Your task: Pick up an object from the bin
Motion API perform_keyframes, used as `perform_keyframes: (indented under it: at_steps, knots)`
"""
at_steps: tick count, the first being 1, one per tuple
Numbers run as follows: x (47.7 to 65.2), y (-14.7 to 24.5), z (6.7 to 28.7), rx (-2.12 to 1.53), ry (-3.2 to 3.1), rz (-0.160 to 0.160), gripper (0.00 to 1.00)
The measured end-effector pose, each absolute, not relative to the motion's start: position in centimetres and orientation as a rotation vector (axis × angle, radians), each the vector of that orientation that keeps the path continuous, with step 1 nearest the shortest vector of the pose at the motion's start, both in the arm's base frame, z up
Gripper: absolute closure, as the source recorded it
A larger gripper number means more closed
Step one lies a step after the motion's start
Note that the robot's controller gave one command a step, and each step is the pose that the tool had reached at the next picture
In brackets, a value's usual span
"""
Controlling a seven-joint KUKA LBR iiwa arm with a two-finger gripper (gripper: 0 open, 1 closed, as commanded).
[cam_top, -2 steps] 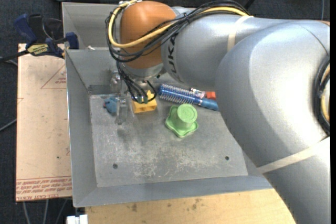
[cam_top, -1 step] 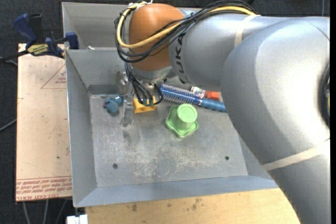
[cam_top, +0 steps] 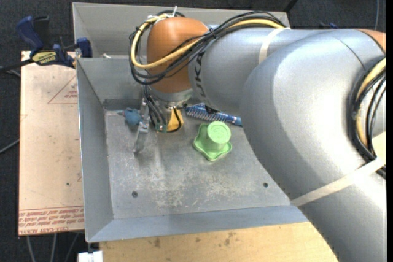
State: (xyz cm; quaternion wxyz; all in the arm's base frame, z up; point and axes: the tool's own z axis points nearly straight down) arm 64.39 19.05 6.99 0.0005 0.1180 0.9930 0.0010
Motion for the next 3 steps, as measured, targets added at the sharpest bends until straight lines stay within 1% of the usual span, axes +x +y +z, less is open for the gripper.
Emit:
perform_keyframes:
  at_steps: [1, 2, 3]
  knots:
    - [64.5, 19.1, 7.0, 0.370, 3.117, 0.005, 0.00]
    - [64.5, 19.1, 7.1, 0.371, 3.117, 0.008, 1.00]
    - [64.6, 19.1, 9.6, 0.369, 3.115, 0.005, 1.00]
